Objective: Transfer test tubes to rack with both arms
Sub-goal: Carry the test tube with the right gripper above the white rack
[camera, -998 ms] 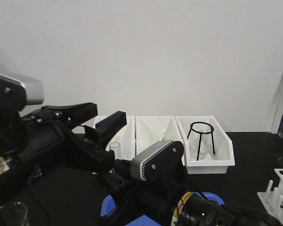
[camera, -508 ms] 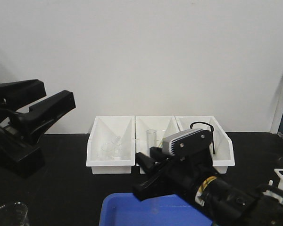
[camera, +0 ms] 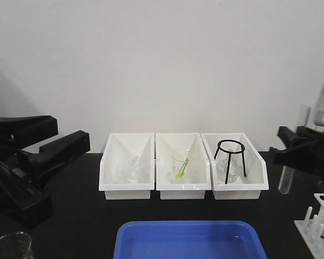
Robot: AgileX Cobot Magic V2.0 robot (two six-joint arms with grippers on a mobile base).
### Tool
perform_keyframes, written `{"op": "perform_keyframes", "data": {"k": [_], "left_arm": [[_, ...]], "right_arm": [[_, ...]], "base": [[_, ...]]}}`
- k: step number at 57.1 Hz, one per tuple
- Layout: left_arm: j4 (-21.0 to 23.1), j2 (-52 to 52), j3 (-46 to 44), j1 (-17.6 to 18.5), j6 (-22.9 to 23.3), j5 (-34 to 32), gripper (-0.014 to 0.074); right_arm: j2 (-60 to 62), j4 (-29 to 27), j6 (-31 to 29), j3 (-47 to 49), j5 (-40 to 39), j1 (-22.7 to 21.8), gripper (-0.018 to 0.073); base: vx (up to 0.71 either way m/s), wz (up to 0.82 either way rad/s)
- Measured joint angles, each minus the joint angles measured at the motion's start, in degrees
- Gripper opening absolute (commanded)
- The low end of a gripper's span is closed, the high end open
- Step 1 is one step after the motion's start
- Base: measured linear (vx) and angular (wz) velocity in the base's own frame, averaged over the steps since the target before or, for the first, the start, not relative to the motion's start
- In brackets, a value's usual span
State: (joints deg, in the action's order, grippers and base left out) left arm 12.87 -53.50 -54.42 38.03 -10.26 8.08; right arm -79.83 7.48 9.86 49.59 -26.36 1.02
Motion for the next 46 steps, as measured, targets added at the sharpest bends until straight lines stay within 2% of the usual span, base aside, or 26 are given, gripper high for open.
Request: {"op": "perform_keyframes", "data": {"k": [13,24,30,46], "left_arm": [[0.00,0.00,0.00,0.00,0.00,0.04,0.0449],[0.00,0.00,0.00,0.00,0.00,1.83,0.0449],[0.00,0.00,0.00,0.00,0.00,3.11,0.0449],[-1.79,-0.12,0.00,0.00,0.00,3.61,0.0449]], "right_arm": [[1.75,0.20,0.00,0.00,2.17,-9.85,-0.0007],[1.75,1.45,0.00,0.00,2.90,-15.29,-0.0006],[0.50,2.40,0.00,0.00,2.43,-16.76,-0.0006],[-5.53,3.32,-0.26,0.00,-0.99,-16.90,-0.0006]], "base": [[0.00,0.00],[0.00,0.00],[0.00,0.00],[0.00,0.00]]}}
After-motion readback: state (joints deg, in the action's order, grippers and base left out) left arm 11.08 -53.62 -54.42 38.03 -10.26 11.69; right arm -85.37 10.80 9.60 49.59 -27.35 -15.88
